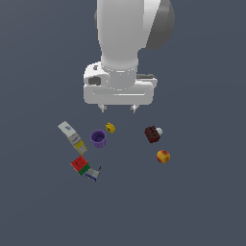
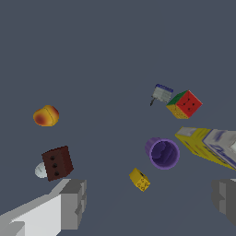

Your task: Pick up a designated object from a clutter of objects.

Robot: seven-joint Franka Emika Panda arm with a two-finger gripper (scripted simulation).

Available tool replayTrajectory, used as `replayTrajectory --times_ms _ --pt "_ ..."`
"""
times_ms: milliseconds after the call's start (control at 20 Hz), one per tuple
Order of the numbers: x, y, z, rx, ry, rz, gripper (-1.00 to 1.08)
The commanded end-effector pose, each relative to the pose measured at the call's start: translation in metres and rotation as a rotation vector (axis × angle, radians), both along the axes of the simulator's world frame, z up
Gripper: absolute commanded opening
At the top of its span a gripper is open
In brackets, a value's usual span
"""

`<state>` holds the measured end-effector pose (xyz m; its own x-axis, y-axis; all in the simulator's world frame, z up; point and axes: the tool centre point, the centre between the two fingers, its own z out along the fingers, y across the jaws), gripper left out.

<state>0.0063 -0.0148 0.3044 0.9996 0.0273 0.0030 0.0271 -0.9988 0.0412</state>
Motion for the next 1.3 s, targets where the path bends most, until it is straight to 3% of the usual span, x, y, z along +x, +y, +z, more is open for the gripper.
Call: replayTrajectory --times_ms 0,500,900,1250 --pt "0.000 0.009 -0.013 -0.001 0.001 0.013 1.00" --pt "-0.010 0.072 -0.095 -0.002 0.001 0.097 1.00" --pt "-0.041 0.130 -0.170 0.014 0.004 0.181 1.00" --pt "-0.069 0.162 -0.210 0.031 0.007 0.229 1.00"
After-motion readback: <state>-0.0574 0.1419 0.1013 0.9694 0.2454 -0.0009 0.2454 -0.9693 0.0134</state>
